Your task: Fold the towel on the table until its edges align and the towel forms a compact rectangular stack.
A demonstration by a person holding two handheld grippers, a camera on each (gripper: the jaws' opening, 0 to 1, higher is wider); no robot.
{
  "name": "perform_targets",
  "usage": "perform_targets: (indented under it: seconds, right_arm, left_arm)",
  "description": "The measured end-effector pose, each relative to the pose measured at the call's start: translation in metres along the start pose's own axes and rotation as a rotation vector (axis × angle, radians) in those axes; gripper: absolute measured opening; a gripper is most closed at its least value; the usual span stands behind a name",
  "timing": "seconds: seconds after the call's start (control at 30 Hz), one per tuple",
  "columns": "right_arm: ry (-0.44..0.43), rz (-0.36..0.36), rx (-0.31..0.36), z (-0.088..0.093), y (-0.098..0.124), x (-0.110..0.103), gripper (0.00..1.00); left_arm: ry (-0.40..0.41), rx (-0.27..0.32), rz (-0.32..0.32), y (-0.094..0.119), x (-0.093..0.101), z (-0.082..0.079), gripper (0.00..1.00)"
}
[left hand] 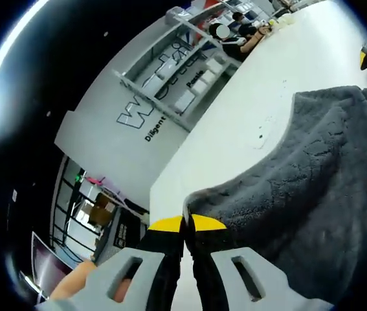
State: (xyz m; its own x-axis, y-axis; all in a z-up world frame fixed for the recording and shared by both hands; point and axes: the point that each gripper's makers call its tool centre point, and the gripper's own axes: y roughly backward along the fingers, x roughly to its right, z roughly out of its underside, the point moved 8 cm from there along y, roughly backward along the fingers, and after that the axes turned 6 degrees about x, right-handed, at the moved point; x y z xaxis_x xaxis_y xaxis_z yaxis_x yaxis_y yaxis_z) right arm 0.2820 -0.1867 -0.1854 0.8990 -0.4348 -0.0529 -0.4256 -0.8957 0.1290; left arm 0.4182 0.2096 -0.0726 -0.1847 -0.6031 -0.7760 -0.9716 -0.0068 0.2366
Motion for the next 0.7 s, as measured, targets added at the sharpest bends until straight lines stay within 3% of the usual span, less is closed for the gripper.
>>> perform_targets:
  seconds: [0.27,0.7]
  right_arm:
    - [0.000,-0.001,-0.005,0.000,-0.001,0.001,0.99]
    - [-0.002,-0.008,-0.006,0.001,-0.002,0.001,0.99]
  left_arm:
    - [0.101,-0.036,0.034,-0.012,0.000,0.009,0.03]
    - [0.095,-0.105,0.058,-0.030,0.008,0.026,0.03]
